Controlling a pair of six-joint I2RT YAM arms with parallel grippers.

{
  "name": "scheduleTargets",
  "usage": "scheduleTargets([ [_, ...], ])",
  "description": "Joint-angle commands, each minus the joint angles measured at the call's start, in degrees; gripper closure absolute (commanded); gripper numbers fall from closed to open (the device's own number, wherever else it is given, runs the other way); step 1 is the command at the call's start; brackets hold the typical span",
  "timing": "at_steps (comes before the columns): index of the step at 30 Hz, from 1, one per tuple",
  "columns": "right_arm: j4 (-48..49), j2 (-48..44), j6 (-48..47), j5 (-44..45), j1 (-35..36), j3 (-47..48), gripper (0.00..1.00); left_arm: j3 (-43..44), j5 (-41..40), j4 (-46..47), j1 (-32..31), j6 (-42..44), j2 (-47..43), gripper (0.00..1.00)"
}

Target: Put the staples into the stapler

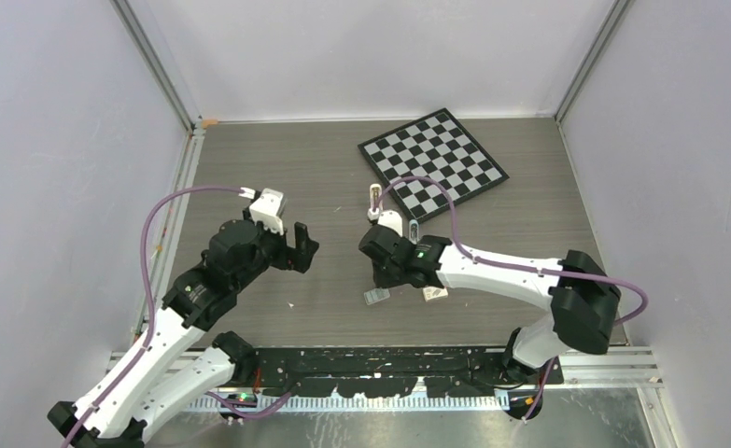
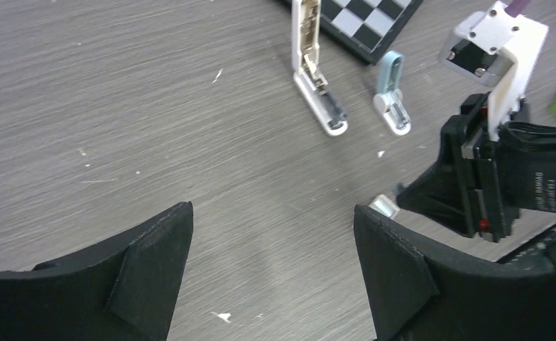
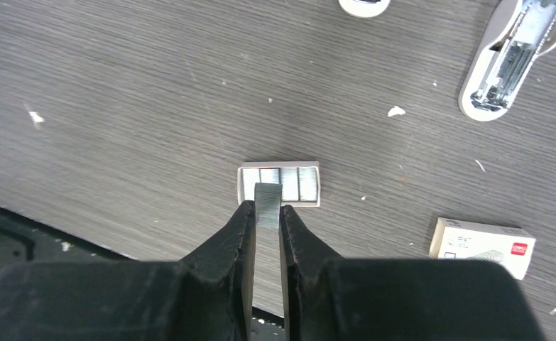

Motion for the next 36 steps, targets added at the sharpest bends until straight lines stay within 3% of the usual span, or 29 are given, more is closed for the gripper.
scheduleTargets([
  [1, 9.42, -6.54, -0.58, -5.72, -1.65, -2.72, 0.82, 2.99, 5.88, 2.09, 0.36, -7.66, 0.27, 0.16],
  [7, 20.44, -13.47, -1.34, -12.37, -3.93, -8.94, 0.82, 5.36, 18.69, 3.41, 1.31, -18.33, 4.98, 0.19],
  [13, 25.01, -17.59, 0.35, -19.08, -7.78, -11.56, 0.82, 0.43, 34.89, 15.07, 9.3, -26.7, 6.3, 0.2],
  [18, 32.2, -18.06, 5.15, -27.73, -12.98, -15.19, 0.82, -8.71, 48.73, 33.18, 19.14, -40.05, 7.97, 0.23],
  [25, 43.13, -18.13, 8.39, -34.81, -15.01, -18.31, 0.82, -16.96, 53.56, 53.14, 23.7, -56.69, 12.02, 0.3],
  [36, 46.74, -18.89, 11.68, -35.23, -15.6, -17.07, 0.82, -21.38, 57.24, 67.52, 23.71, -62.4, 14.21, 0.31],
])
